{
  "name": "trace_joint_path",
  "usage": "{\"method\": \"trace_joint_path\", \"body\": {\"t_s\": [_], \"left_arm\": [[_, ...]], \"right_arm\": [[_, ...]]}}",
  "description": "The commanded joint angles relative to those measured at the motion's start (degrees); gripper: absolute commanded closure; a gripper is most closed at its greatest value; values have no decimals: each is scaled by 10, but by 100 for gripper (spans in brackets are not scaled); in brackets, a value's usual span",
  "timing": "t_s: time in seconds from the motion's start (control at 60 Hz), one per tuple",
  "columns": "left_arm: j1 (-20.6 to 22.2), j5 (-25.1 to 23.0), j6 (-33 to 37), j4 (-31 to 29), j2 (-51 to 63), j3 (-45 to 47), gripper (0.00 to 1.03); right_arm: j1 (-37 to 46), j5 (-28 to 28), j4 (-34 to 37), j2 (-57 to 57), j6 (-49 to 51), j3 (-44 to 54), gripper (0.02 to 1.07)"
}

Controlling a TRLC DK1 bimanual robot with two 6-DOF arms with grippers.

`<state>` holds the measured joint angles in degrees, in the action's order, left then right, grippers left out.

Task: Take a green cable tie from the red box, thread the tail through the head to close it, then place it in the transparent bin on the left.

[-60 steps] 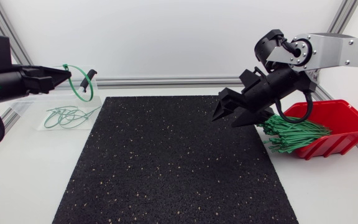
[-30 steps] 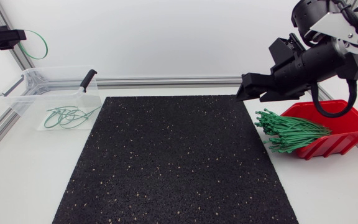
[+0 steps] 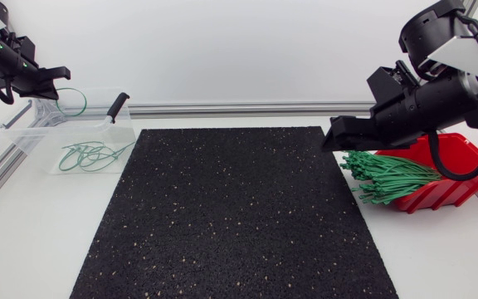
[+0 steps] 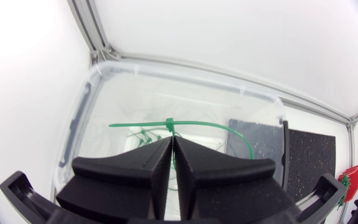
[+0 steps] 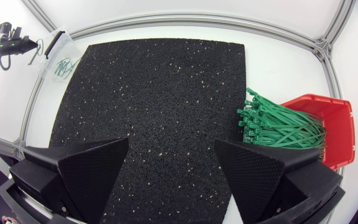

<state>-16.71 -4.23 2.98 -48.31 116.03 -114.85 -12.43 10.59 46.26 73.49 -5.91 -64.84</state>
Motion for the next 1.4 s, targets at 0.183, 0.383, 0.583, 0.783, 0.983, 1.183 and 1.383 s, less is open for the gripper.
{"method": "trace_joint_path", "body": {"t_s": [0.183, 0.383, 0.583, 0.783, 0.983, 1.183, 1.383], "left_arm": [[19, 37, -19, -48, 43, -41, 16], [32, 42, -24, -33, -12, -1, 4], [50, 41, -25, 88, -147, 164, 4], [70, 5, -29, 180, -273, 307, 4], [89, -17, -35, 268, -371, 444, 4], [118, -19, -54, 322, -455, 551, 4], [151, -18, -65, 369, -554, 645, 4]], "right_arm": [[-7, -4, 6, -28, 11, 28, 6], [8, -6, 4, -45, 28, 27, 6], [53, -6, -1, -66, 63, 31, 6], [105, -6, -24, -85, 107, 56, 6], [126, -7, -31, -111, 160, 89, 6], [147, -7, -20, -139, 173, 110, 6], [161, -9, -17, -188, 189, 137, 6]]}}
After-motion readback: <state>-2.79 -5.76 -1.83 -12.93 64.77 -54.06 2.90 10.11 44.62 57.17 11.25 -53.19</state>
